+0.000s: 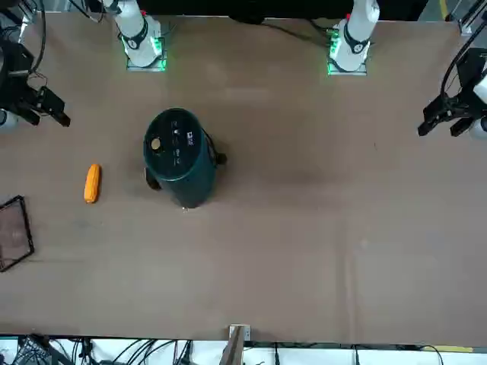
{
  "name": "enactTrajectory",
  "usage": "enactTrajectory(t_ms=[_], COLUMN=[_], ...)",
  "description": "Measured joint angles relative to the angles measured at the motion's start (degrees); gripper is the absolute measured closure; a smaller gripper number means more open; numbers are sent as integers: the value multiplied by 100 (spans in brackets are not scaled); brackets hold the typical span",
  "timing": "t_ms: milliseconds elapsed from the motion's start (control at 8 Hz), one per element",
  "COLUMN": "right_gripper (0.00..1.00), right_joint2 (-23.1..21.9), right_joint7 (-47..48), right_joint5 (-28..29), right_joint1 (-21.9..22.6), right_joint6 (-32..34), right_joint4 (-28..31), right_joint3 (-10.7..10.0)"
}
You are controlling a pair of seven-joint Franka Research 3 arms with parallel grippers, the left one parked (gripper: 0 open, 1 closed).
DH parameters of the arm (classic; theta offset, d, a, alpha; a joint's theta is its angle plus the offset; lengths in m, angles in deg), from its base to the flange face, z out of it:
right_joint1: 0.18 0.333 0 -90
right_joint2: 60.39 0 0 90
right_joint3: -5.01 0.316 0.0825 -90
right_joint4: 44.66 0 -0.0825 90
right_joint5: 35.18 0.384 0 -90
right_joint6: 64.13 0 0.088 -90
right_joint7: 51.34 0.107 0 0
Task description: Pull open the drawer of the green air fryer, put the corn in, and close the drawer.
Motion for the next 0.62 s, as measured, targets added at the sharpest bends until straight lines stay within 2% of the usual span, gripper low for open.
enactTrajectory(t_ms=[375, 625], right_gripper=[0, 0], right_joint2=[5, 179], right_joint7=[0, 0], right_joint5=[4, 32], right_joint1=[5, 92], right_joint6=[4, 5], right_joint4=[-25, 10], right_joint3=[7, 25])
